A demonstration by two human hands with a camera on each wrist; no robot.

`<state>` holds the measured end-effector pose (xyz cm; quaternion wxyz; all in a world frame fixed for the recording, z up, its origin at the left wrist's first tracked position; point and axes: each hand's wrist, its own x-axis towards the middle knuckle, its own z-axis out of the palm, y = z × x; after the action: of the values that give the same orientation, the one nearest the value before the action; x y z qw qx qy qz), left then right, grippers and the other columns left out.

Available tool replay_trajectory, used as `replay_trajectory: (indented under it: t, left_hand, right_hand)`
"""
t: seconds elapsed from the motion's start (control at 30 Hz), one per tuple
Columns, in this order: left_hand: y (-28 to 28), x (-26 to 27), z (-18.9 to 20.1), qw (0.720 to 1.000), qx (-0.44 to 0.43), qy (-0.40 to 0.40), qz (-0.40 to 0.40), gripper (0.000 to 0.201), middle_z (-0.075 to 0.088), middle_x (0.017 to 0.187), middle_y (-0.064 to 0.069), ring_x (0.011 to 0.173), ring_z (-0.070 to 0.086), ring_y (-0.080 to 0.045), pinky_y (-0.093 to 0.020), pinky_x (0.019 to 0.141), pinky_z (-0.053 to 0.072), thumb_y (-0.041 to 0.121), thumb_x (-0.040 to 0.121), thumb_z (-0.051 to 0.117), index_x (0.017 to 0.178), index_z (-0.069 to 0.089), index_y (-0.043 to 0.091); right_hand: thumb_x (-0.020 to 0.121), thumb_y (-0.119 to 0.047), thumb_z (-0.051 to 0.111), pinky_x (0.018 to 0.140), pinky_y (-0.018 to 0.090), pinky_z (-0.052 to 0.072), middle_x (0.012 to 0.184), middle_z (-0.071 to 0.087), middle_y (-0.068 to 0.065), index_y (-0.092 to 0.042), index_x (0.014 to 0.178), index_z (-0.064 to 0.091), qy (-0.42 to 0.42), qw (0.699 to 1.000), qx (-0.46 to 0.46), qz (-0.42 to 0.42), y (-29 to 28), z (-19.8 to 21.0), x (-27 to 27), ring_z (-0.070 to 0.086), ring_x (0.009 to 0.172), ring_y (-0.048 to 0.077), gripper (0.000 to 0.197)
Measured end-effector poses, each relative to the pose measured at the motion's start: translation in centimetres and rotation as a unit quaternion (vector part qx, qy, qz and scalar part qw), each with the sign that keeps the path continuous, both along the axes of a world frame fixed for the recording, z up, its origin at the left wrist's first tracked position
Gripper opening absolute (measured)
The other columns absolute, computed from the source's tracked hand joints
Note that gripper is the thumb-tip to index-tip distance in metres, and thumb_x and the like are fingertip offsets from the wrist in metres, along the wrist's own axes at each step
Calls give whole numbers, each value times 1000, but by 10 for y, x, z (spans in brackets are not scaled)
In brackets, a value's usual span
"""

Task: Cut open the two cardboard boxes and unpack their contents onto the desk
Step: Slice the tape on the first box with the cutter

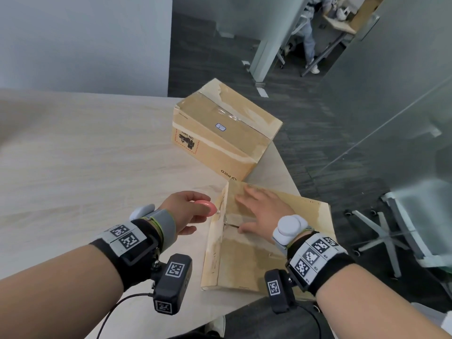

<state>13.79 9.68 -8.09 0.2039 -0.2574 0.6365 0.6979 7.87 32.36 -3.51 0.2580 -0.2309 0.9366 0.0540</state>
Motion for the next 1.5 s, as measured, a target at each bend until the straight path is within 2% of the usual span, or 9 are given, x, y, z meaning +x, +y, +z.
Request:
replay_trajectory:
  t: [0.1,0.17,0.27,0.37,0.57,0.73,1.0,1.23,1.5]
  left_hand:
    - [2,-2,1,1000,6,-1,5,23,77,99,0,82,73,-14,-28,59,52,18,81,81,100,76,29]
    - [4,-3,2,1000,12,-3,8,22,77,96,0,80,71,-14,-28,59,52,18,81,81,101,75,26]
    - [7,-5,3,1000,18,-6,12,23,78,97,-1,80,70,-14,-27,60,52,19,82,81,103,72,23]
    - [9,-7,2,1000,19,-9,15,25,80,97,0,83,73,-14,-27,57,52,23,84,80,105,68,20]
    - [12,-5,0,1000,19,-17,5,25,80,85,4,78,74,-11,-27,59,52,23,85,79,105,65,17]
    - [17,-7,0,1000,18,-16,-6,26,80,90,2,79,74,-11,-28,62,53,24,84,79,105,66,18]
    - [21,-8,-1,999,6,-14,-34,25,80,87,1,84,77,-13,-27,60,52,26,81,81,102,68,19]
    - [23,-7,-2,997,-22,-11,-75,22,80,88,-3,76,72,-13,-26,56,48,20,77,80,96,70,19]
    - [6,-5,-7,989,-45,-22,-140,19,76,78,5,74,67,-12,-23,54,43,16,76,76,93,72,22]
  right_hand:
    - [87,-59,61,121,47,27,169,5,-1,-42,156,15,10,999,13,39,-1,2,0,14,153,31,85]
    - [89,-49,58,116,46,34,168,8,6,-41,157,9,27,998,21,57,-6,3,4,22,150,36,84]
    - [91,-35,53,106,52,43,167,3,12,-44,153,-15,44,998,23,33,-20,-3,21,21,147,45,93]
    - [94,-31,53,100,59,46,168,2,9,-54,140,-37,76,997,3,-32,-35,-11,36,13,150,46,103]
    - [89,-21,46,99,55,47,167,12,5,-46,149,-22,87,994,-15,-67,-38,-13,33,26,144,42,94]
    - [89,-19,46,104,53,44,168,11,5,-44,152,-16,67,995,-8,-72,-39,-7,32,24,146,41,92]
    - [90,-20,47,108,48,40,169,6,1,-45,153,-14,42,996,-8,-73,-39,2,31,19,150,38,91]
    - [89,-20,50,109,48,41,169,6,2,-46,153,-10,34,997,-5,-70,-38,7,29,16,152,39,91]
    - [85,-26,56,106,49,44,169,8,1,-45,153,1,17,998,-16,-51,-31,15,27,22,149,38,89]
